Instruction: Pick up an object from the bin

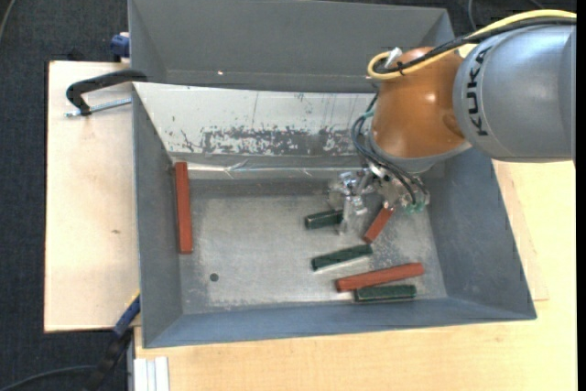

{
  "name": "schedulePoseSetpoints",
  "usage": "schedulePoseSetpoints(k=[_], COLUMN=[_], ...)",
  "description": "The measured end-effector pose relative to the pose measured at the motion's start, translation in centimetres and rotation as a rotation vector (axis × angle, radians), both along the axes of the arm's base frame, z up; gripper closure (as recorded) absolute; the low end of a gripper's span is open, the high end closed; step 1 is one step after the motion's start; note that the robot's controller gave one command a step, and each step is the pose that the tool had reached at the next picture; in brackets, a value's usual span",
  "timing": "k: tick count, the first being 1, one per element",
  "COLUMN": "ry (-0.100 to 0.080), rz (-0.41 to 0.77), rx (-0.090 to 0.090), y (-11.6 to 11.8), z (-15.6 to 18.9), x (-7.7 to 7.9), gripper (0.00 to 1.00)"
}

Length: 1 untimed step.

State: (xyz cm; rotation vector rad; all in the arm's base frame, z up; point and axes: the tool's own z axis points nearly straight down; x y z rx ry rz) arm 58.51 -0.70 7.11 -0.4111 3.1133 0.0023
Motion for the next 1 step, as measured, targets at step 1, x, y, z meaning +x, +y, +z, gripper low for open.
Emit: schedulePoseSetpoints(k=[1], ry=[-0.013], rz=[0.240], rx=[-0.003], y=[-0.43], z=[13.29], x=[-0.49], gripper=[1.00])
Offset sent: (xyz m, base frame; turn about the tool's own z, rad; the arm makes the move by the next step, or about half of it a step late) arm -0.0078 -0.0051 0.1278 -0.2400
